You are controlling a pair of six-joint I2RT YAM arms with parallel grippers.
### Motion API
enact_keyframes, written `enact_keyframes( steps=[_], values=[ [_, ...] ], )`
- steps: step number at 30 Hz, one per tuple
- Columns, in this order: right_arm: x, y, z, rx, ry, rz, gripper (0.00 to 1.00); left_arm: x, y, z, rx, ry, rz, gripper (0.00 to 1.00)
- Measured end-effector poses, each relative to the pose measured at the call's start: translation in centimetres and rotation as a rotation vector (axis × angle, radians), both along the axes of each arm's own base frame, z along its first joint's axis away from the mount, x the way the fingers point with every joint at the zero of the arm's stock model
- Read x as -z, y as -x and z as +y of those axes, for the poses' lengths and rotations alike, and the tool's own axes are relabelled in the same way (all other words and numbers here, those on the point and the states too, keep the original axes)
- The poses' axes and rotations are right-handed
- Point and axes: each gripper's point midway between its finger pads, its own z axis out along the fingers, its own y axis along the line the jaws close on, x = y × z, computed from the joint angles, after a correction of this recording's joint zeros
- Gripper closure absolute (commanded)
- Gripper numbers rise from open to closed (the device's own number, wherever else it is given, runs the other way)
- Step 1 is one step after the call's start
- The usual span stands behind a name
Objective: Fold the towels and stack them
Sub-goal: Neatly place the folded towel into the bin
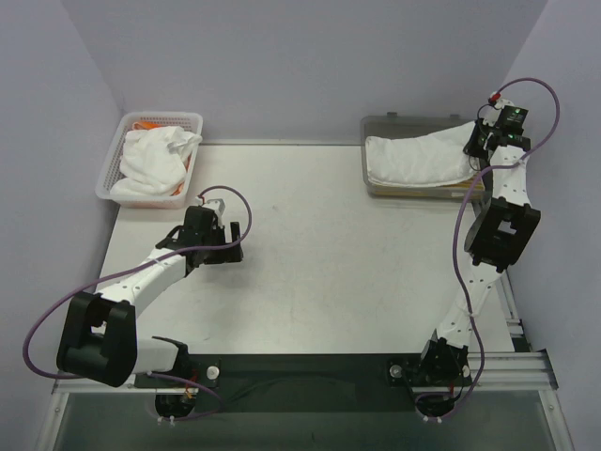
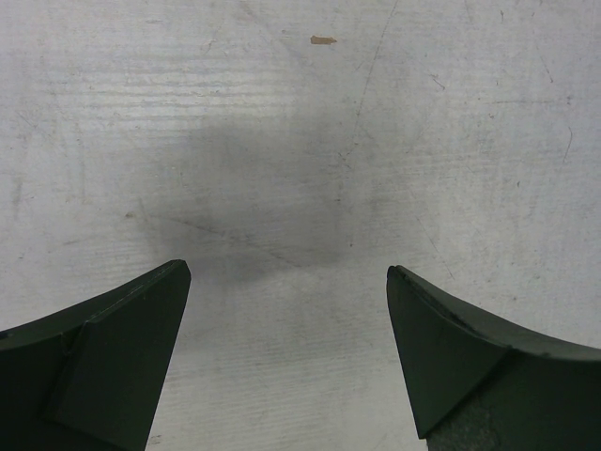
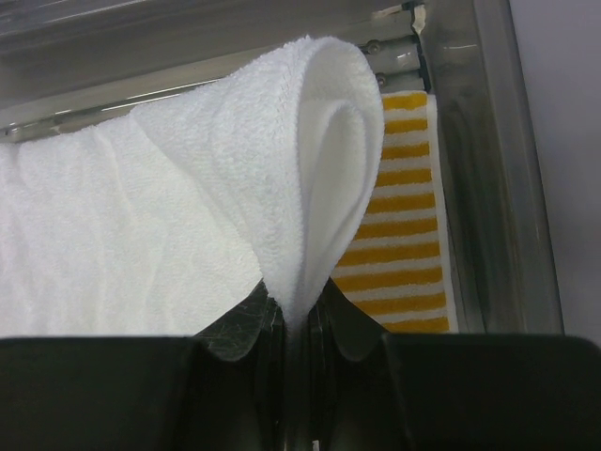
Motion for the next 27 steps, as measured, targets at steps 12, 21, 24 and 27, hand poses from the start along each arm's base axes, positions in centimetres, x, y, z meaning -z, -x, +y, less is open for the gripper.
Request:
enact_keyframes(
  steps=[12, 21, 24, 27],
  values=[
    [-0.1, 0.1, -0.9, 0.027, 0.017, -0.002, 0.87, 0.0, 0.0, -0.1, 0.002, 0.000, -0.001, 0.03],
    [-0.7, -0.4, -2.1, 0.072, 0.060, -0.030, 0.44, 0.0, 0.0, -0.2, 0.007, 0.001, -0.001, 0.02],
    [-1.0, -0.5, -2.7, 0.090, 0.085, -0.040, 0.24, 0.0, 0.0, -0.2, 0.007, 0.000, -0.001, 0.03],
    [-0.7, -0.5, -3.3, 0.117, 0.107, -0.040, 0.21, 0.0, 0.1, -0.2, 0.008, 0.002, -0.001, 0.02]
  ],
)
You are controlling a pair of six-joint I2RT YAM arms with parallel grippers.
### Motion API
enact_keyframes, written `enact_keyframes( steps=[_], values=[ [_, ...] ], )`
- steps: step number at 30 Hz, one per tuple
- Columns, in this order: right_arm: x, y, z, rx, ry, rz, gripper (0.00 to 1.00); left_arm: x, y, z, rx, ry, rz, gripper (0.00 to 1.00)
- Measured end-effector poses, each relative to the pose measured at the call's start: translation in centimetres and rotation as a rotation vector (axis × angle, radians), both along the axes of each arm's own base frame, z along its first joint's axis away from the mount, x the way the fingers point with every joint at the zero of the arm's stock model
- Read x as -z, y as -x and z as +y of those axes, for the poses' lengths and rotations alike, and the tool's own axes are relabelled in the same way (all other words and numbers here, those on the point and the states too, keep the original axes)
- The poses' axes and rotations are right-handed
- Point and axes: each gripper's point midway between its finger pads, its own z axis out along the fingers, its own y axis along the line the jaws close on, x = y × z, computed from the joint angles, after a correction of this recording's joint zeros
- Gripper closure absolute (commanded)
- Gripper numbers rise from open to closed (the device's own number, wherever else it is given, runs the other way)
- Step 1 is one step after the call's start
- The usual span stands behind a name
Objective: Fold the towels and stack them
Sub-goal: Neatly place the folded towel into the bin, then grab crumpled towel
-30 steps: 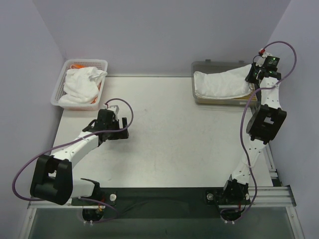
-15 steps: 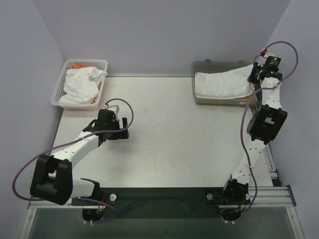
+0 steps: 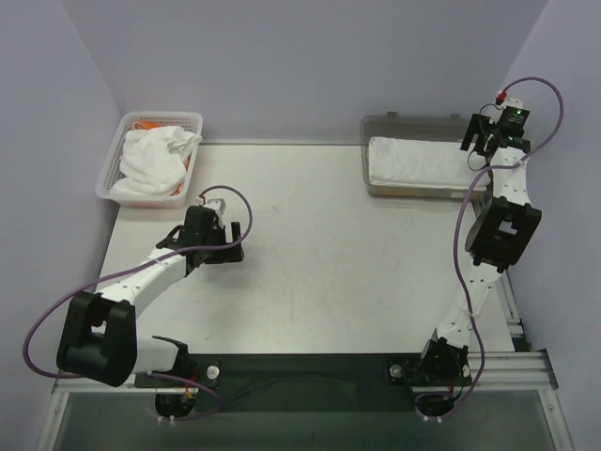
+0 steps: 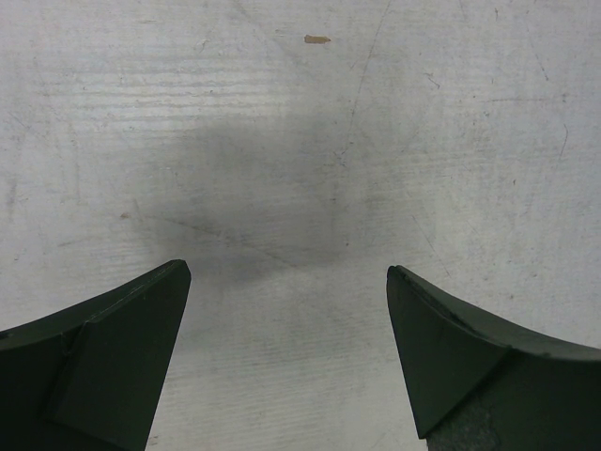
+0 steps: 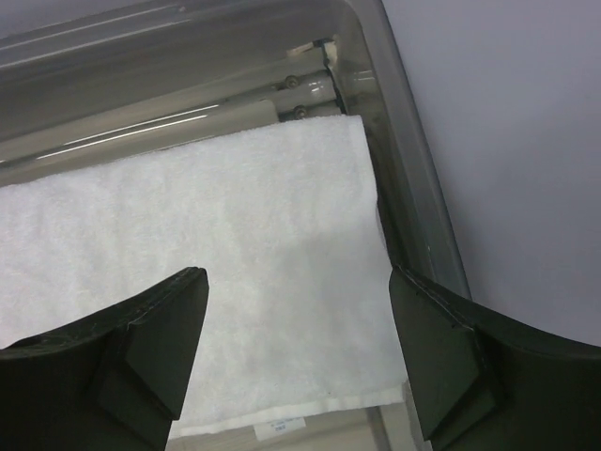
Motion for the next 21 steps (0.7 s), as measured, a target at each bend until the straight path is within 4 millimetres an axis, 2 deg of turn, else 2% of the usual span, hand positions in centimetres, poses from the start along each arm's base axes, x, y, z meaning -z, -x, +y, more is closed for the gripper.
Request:
enact_keyframes(
  steps=[5, 9, 12, 14, 18, 21],
  values=[
    [2.2, 1.6, 0.1, 0.039, 0.009, 0.056, 0.20, 0.0, 0.0, -0.1, 0.004, 0.002, -0.001, 0.03],
    [0.8, 3.5, 1.4, 0.058, 0.003, 0.059, 0.17, -0.7, 0.0, -0.2, 0.007, 0.008, -0.021, 0.03],
    [-2.5, 5.6, 4.0, 0.063, -0.021, 0.014, 0.12, -2.1, -0.2, -0.3, 0.006, 0.022, -0.067, 0.03],
    [-6.0, 7.6, 6.5, 0.060, -0.051, -0.047, 0.10, -3.4, -0.4, -0.1, -0.002, 0.028, -0.108, 0.02],
    [-12.9, 12.7, 11.5, 0.027, -0.122, -0.201, 0.05, -6.2, -1.2, 0.5, -0.044, 0.026, -0.173, 0.03],
    [-15.7, 17.1, 14.5, -0.001, -0.157, -0.279, 0.03, -9.3, -2.8, 1.4, -0.103, 0.022, -0.228, 0.03]
  ],
)
